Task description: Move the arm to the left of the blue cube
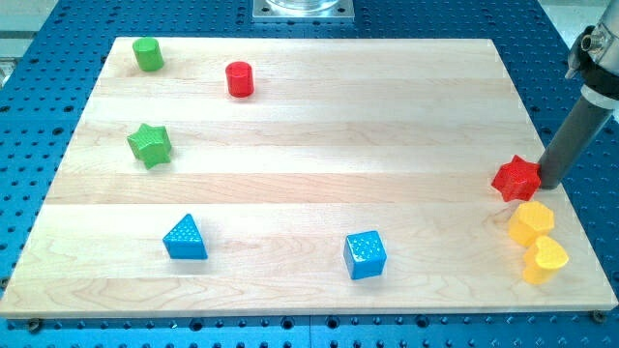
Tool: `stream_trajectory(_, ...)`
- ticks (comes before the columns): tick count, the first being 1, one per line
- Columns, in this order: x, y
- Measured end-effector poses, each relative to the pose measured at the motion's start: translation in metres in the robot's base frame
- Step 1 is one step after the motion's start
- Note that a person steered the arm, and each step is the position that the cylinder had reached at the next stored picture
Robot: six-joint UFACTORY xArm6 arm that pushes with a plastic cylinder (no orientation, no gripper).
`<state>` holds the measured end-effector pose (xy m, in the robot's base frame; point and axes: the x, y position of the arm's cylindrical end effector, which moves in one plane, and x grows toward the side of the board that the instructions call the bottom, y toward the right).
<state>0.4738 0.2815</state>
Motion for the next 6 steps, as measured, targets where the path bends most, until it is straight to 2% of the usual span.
stream_trajectory(1, 0.0, -0.013)
stream_trajectory(2, -0.007, -0.002)
stream_trajectory(3, -0.047, -0.05)
stream_trajectory(4, -0.046, -0.14)
stream_trajectory(5, -0.026, -0.214)
stream_trajectory(6, 0.03, -0.227)
